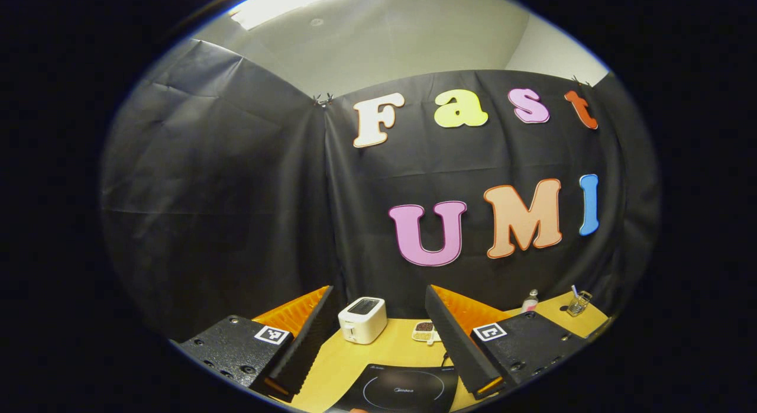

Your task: First push the handle of the pot to place it horizontally, then grasp the pot with both hands and set it on the induction cooktop.

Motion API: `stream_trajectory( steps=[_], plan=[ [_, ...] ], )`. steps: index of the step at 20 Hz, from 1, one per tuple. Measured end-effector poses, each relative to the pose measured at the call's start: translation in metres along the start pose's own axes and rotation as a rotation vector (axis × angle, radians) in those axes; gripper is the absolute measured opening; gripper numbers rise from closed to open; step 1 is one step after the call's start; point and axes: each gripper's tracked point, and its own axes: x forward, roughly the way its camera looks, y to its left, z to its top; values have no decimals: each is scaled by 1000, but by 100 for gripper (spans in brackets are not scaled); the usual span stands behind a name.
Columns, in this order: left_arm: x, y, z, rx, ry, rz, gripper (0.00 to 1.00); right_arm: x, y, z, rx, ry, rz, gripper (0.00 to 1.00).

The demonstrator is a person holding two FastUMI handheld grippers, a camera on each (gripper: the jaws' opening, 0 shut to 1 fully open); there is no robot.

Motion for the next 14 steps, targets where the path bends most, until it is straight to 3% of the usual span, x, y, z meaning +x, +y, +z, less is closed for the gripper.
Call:
stream_trajectory(
  steps=[14],
  plan=[
    [-3, 20, -6, 14, 11, 79, 100, 22, -65, 45, 13, -36, -91, 3]
  ],
)
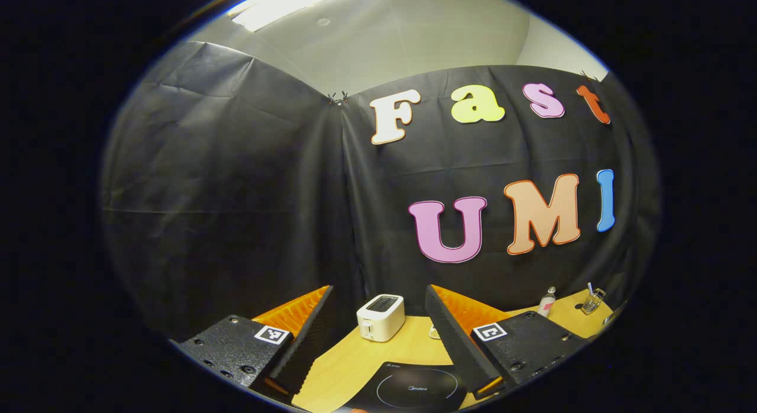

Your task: First push the handle of the pot to place it horizontally, then grasp the pot with both hands and set it on the induction cooktop.

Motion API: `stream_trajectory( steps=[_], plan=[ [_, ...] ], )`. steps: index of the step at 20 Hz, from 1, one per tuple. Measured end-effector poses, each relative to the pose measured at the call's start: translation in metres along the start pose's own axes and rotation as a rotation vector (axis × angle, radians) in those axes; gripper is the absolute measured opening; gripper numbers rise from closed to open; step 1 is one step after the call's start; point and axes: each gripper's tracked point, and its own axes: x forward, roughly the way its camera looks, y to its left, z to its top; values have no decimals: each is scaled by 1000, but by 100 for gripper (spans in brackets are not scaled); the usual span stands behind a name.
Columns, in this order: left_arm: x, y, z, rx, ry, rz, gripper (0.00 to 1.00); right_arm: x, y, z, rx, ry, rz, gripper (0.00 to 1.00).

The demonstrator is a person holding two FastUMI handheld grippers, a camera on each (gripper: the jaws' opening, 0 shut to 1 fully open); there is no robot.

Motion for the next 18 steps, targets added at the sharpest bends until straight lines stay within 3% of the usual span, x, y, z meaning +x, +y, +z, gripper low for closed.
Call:
stream_trajectory(
  steps=[11, 12, 18],
  plan=[
    [-1, -3, -6, 6, 16, -1, 97, 20, -21, 31, 50, -34, -23, 0],
    [0, -4, -7, 5, 17, -1, 97, 19, -21, 31, 43, -32, -21, 3],
    [0, -15, -21, -56, 45, -30, 97, 3, -25, 31, 32, -50, 3, 4]
  ],
)
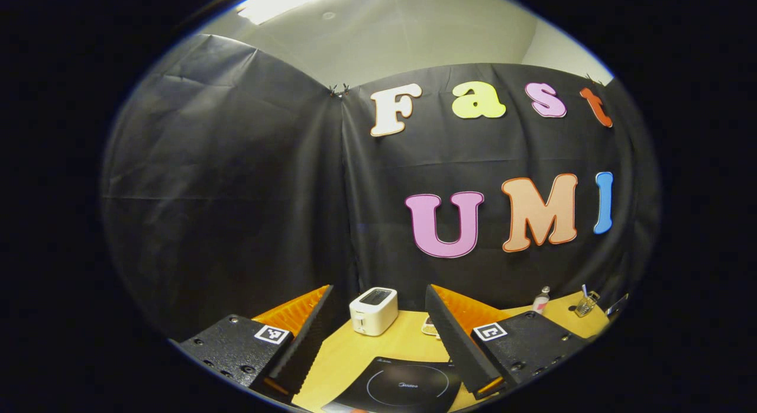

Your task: First push the handle of the pot to place it horizontally, then grasp the pot with both hands and set it on the induction cooktop.

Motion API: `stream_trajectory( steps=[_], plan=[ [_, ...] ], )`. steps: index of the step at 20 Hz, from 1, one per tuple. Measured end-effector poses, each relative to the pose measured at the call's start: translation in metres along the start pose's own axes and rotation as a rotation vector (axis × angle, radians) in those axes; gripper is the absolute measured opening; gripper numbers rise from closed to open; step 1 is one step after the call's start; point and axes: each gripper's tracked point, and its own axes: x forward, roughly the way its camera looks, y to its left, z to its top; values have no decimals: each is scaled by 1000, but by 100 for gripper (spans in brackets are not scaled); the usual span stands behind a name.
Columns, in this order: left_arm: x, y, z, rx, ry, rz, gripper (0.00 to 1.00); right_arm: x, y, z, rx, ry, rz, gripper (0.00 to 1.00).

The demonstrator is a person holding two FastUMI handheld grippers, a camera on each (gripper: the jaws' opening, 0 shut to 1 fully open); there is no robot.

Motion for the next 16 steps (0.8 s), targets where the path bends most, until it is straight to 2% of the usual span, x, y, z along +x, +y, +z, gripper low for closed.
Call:
stream_trajectory(
  steps=[10, 12, 13, 16],
  plan=[
    [8, -35, -44, -1, 119, -91, 98, -23, 3, 6, 17, -62, 69, 4],
    [8, -44, -49, 11, 133, -114, 100, -32, 1, 12, 41, -78, 70, 17],
    [7, -48, -51, 15, 138, -125, 98, -35, 2, 14, 59, -90, 80, 17],
    [6, -58, -59, 19, 153, -155, 100, -34, -4, 22, 115, -116, 80, 59]
  ],
)
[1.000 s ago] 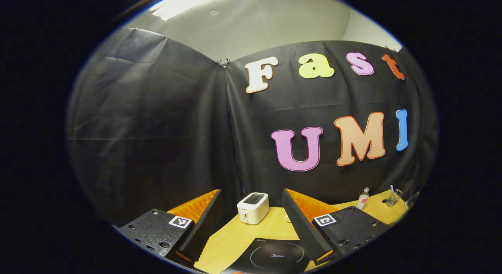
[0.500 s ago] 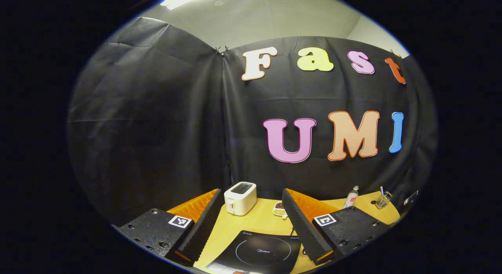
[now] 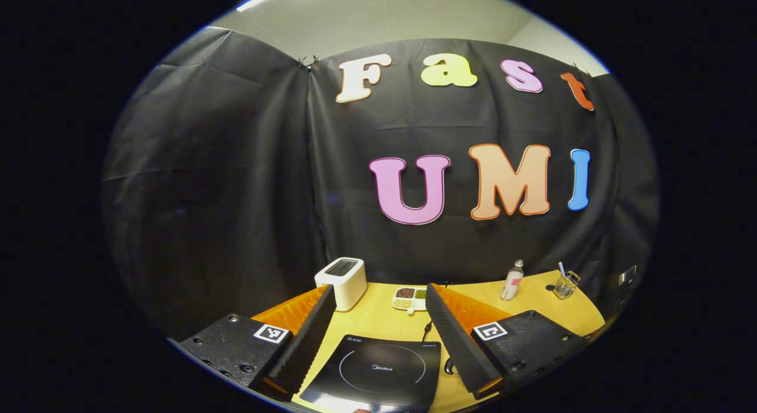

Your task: First push the handle of the pot to place it horizontally, then grasp the pot with both hands and set it on the induction cooktop.

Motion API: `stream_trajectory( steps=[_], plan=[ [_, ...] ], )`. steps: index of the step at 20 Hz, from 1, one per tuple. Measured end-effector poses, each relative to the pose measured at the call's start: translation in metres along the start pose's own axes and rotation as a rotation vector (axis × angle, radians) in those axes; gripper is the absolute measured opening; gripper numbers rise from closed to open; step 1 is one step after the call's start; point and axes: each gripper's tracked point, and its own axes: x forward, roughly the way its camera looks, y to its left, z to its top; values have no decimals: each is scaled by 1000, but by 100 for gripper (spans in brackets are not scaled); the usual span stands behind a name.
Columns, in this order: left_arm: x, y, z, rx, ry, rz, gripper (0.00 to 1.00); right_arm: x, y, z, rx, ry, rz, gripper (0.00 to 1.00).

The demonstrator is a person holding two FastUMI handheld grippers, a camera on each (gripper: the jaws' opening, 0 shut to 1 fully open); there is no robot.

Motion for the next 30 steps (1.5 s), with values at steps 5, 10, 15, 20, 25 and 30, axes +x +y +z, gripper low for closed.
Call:
stream_trajectory(
  steps=[5, 10, 15, 20, 25, 30],
  plan=[
    [7, -10, -27, -1, 83, -18, 98, 8, -10, 4, 70, -9, -6, 94],
    [16, -51, -68, -80, 237, -139, 98, 27, -16, 6, 102, 14, -16, 100],
    [25, -79, -116, -108, 405, -191, 96, 51, -14, 7, 100, 53, -7, 100],
    [29, -77, -144, 23, 466, -187, 97, 77, -16, 0, 83, 107, -6, 100],
    [29, -80, -160, 17, 517, -193, 96, 100, -17, -7, 89, 163, 3, 95],
    [29, -88, -180, -39, 591, -216, 97, 112, -13, -14, 89, 210, 20, 87]
  ],
)
